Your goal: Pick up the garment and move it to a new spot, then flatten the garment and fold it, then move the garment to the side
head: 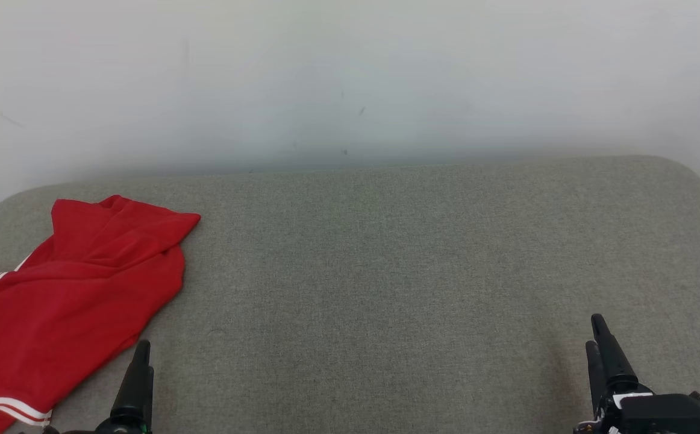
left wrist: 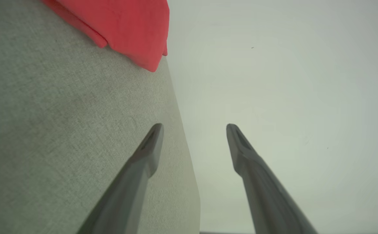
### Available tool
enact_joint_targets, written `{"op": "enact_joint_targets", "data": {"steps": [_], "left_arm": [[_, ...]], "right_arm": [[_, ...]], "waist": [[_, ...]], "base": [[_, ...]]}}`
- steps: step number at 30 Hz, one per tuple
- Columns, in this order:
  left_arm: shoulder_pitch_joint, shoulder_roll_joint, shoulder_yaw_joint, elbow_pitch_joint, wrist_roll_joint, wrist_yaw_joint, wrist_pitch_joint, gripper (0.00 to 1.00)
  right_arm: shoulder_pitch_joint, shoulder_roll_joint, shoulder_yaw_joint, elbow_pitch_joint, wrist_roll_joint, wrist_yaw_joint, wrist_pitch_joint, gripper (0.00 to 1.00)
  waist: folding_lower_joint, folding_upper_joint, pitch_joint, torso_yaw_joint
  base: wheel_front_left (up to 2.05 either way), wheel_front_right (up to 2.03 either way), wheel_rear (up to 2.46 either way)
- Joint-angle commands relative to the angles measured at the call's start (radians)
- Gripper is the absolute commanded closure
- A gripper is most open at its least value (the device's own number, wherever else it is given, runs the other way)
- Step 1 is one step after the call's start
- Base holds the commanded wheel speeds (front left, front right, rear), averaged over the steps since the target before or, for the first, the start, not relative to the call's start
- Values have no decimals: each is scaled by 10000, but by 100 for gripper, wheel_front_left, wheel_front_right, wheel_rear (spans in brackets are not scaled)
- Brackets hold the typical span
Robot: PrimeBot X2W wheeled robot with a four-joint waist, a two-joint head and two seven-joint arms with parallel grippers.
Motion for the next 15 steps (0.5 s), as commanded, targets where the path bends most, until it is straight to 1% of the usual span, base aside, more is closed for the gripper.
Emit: {"op": "enact_joint_targets", "data": {"steps": [1, 15], "left_arm": [[-48, 53, 23, -238, 435, 47, -120, 0], [188, 64, -339, -659, 4034, 544, -699, 0]], "right_arm": [[-88, -54, 41, -180, -460, 27, -98, 0], [13, -45, 218, -128, -4079, 41, -674, 0]], "waist": [[0, 0, -9, 2], [0, 0, -106, 52]], "base": [[0, 0, 0], [0, 0, 0]]}}
